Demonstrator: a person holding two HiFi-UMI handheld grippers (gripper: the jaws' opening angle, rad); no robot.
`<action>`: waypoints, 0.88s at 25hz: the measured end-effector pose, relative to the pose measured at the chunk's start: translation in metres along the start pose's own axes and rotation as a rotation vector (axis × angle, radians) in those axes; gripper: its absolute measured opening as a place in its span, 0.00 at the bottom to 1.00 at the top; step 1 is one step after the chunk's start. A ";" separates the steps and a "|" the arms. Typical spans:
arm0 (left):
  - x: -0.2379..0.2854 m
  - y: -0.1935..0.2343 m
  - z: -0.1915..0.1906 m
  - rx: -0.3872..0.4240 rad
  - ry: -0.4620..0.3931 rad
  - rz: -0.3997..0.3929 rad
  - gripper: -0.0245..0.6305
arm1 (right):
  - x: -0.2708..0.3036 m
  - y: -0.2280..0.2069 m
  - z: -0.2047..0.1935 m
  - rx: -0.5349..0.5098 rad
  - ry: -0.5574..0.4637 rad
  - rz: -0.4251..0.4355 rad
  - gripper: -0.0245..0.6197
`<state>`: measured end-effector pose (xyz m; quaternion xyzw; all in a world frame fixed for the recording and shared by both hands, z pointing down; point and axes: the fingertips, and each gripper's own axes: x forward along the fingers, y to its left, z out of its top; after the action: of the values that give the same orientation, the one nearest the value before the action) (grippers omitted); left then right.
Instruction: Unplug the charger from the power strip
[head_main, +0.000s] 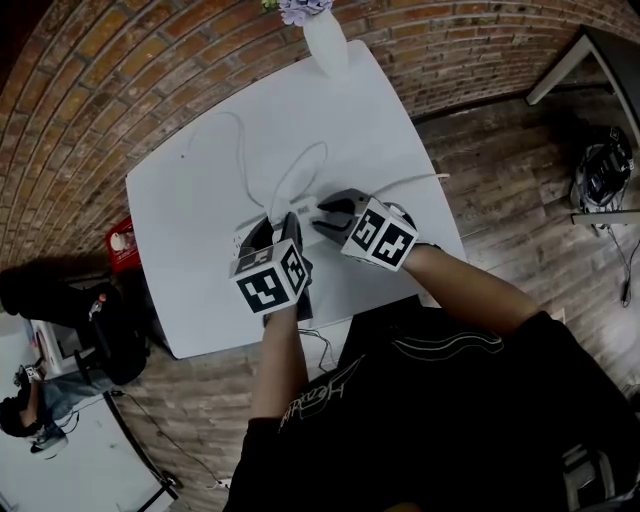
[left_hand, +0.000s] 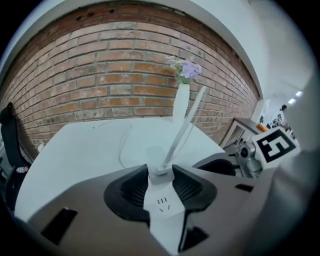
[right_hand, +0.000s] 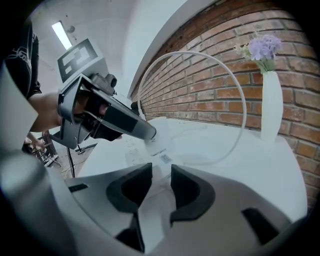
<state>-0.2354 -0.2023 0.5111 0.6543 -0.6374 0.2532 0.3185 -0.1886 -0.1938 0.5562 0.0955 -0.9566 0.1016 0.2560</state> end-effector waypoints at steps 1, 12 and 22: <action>0.000 -0.001 0.000 0.002 -0.005 -0.001 0.26 | 0.000 0.000 0.000 0.001 -0.001 -0.001 0.19; -0.003 0.005 0.004 -0.142 -0.012 -0.068 0.26 | 0.000 0.000 0.000 0.008 0.005 0.008 0.20; -0.007 -0.007 0.010 0.045 -0.029 -0.015 0.26 | 0.001 -0.001 0.000 0.005 0.006 0.006 0.20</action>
<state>-0.2293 -0.2051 0.4981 0.6697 -0.6311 0.2555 0.2964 -0.1890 -0.1946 0.5571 0.0928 -0.9558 0.1052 0.2582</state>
